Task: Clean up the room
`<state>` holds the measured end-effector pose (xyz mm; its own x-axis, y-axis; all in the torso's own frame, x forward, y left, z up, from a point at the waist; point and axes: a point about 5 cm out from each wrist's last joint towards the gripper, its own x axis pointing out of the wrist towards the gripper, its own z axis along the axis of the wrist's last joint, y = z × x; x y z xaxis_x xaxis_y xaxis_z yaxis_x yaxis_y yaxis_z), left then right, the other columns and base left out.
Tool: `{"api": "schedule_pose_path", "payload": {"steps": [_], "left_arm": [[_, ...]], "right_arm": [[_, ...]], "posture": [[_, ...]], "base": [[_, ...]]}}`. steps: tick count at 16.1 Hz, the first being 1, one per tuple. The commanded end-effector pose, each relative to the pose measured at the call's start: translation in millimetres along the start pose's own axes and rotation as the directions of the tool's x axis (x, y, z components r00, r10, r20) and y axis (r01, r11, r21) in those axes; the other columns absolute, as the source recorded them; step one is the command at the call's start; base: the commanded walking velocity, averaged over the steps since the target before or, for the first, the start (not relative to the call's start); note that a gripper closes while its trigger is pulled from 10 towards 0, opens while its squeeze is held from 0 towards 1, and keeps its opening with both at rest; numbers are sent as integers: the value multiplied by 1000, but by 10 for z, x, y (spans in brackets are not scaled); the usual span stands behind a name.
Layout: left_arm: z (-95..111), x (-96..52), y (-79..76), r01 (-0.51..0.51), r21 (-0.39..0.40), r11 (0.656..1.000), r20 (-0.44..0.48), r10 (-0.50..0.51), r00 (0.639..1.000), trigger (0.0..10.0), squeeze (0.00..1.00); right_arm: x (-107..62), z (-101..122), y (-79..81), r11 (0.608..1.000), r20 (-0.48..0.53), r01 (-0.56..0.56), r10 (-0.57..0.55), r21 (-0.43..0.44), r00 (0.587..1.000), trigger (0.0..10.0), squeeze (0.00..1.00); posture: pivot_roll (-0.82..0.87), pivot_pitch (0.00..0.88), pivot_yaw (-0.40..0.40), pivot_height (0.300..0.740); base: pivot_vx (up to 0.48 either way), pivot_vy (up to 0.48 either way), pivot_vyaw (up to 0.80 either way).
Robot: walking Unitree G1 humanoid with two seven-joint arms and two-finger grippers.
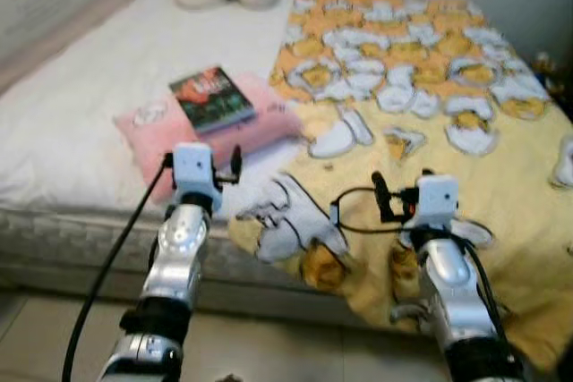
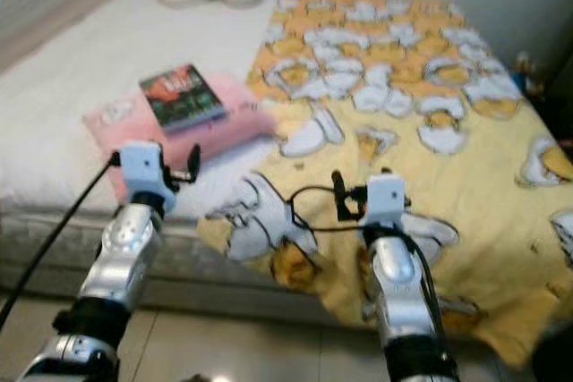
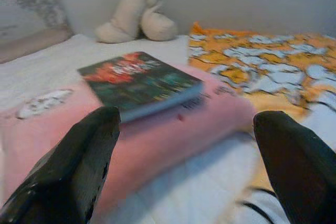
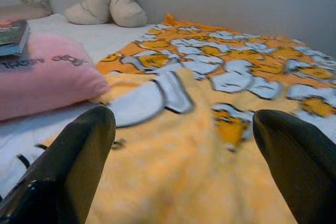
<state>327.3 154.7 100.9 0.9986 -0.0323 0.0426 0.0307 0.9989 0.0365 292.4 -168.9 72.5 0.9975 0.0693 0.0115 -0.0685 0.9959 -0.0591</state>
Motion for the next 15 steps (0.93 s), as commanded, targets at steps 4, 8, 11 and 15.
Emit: {"api": "schedule_pose_path", "payload": {"steps": [4,8,11,15], "left_arm": [[11,21,88,-32,21,999,1,32,999,10000,0],[86,82,70,-10,67,998,21,9,1000,10000,0],[125,126,99,-16,71,997,28,14,1000,10000,0],[247,222,92,2,89,996,56,-7,998,10000,0]], "right_arm": [[24,43,106,999,22,-49,49,0,999,10000,0],[27,35,82,999,18,-35,34,7,999,10000,0],[28,40,90,999,22,-39,39,6,999,10000,0],[268,394,44,999,98,-21,18,35,995,10000,0]], "posture": [[-19,0,23,740],[-18,0,20,740],[-23,0,26,740],[-22,0,31,740]], "base": [[461,0,309],[301,206,320],[0,435,0],[68,425,0]]}}
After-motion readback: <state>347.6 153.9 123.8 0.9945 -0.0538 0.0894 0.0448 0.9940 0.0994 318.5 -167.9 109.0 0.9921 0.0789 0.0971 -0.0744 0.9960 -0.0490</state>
